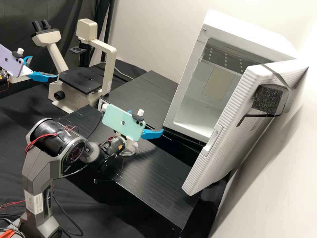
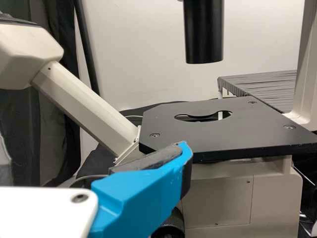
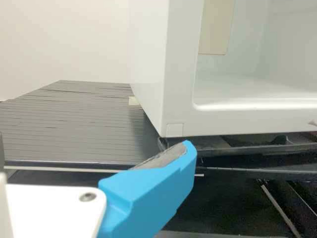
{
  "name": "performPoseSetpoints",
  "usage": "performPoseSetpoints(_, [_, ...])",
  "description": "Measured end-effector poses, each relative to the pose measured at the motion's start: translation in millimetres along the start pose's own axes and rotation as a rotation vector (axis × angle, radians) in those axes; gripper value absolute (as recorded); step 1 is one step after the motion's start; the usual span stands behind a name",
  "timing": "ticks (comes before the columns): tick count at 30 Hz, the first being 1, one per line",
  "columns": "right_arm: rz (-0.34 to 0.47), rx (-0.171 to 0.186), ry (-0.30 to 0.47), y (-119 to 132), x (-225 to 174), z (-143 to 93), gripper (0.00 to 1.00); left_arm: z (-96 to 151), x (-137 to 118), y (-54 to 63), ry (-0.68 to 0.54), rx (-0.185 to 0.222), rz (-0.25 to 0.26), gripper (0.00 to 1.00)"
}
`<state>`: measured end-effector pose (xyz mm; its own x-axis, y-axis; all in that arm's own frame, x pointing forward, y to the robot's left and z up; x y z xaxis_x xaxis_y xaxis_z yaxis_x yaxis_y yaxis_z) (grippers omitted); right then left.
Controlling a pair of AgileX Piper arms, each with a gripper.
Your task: Return the petri dish to the incubator.
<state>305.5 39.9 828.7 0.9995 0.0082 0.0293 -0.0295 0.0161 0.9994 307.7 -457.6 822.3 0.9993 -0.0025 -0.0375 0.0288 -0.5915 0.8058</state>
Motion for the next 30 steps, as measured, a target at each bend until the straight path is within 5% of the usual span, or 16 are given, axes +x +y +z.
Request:
performPoseSetpoints(12, [0.000, 0.000, -0.001, -2, -6, 2, 1.00, 0, 0, 0.0, 0.000, 0.000, 0.000, 1.00])
performPoseSetpoints(18, [0.040, 0.003, 0.017, 3, -43, 6, 1.00, 0, 0, 0.0, 0.000, 0.000, 0.000, 1.00])
performPoseSetpoints(24, [0.099, 0.049, 0.077, 6, -86, 8, 1.00, 0, 0, 0.0, 0.000, 0.000, 0.000, 1.00])
performPoseSetpoints(30, [0.048, 0.041, 0.079, -8, -124, 16, 1.00, 0, 0, 0.0, 0.000, 0.000, 0.000, 1.00])
